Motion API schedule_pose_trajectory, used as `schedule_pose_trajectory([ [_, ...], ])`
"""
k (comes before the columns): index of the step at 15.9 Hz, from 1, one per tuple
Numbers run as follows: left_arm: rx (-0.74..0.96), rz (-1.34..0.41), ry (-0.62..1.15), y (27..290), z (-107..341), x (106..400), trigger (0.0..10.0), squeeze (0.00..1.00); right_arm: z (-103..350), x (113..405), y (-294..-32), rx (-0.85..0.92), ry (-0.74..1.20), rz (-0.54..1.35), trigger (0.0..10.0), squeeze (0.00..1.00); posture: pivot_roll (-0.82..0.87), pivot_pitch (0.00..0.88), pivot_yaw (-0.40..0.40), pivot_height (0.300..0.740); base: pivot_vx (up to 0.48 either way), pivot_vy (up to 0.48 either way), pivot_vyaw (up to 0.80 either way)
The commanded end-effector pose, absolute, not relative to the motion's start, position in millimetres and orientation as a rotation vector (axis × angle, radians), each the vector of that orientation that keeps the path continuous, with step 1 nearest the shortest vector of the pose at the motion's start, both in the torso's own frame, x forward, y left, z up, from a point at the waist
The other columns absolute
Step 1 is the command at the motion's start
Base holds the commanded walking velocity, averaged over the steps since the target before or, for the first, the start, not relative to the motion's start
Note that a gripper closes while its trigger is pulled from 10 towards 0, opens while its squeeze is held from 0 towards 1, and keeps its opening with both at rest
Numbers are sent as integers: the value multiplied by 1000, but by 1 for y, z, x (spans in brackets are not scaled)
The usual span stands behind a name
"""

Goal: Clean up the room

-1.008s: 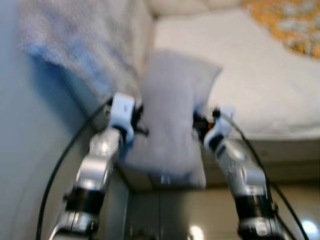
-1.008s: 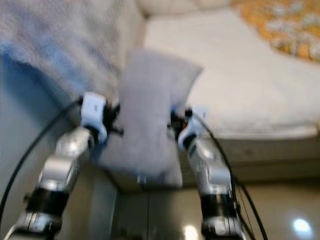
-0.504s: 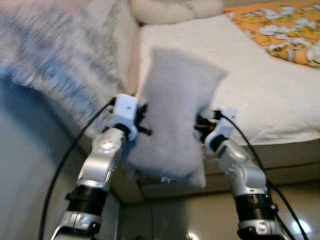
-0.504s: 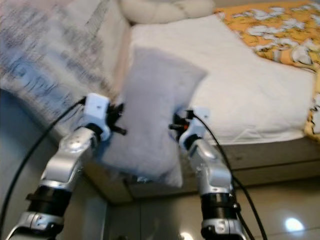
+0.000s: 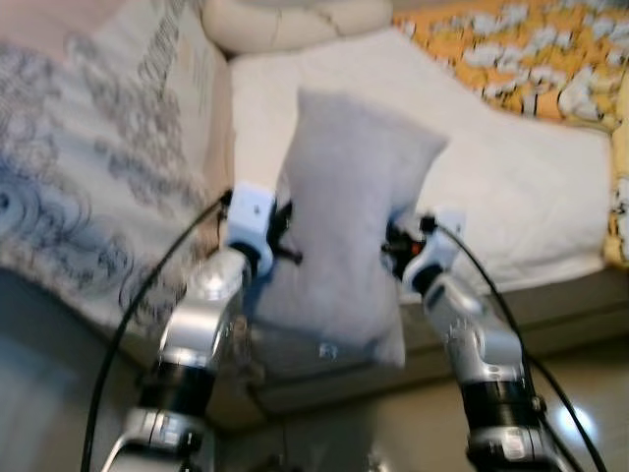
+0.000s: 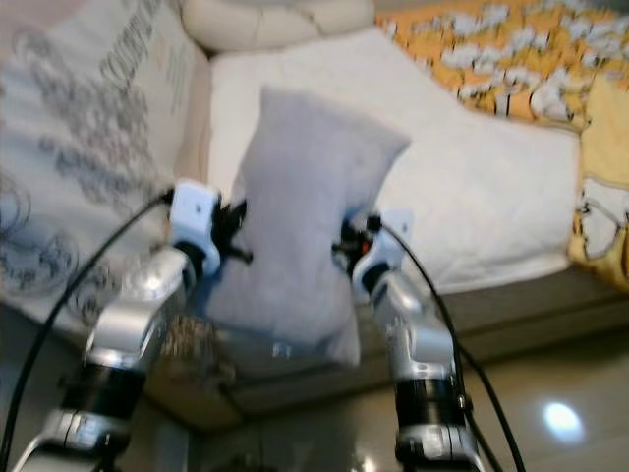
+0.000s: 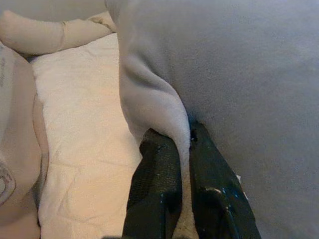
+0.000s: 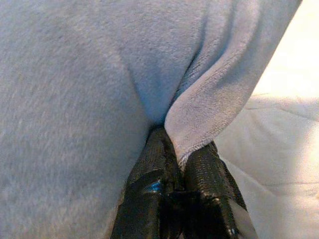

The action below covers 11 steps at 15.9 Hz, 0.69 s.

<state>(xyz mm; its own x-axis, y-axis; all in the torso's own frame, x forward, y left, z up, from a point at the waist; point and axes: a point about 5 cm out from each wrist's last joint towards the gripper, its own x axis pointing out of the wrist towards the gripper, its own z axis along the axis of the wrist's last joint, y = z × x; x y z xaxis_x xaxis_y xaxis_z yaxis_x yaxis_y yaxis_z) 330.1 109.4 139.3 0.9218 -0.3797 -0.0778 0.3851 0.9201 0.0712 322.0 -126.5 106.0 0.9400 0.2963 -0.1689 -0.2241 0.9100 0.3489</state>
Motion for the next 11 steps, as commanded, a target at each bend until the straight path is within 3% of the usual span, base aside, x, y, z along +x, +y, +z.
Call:
schedule_pose_trajectory([
  [1, 85, -434, 32, 97, 146, 331, 10000, 0, 114, 325, -128, 334, 177, 282, 10000, 0, -8, 0, 103, 740, 334, 0, 0],
  [11, 84, -419, 39, 102, 145, 332, 10000, 0, 112, 327, -125, 320, 184, 288, 10000, 0, 1, 0, 101, 740, 334, 0, 0],
])
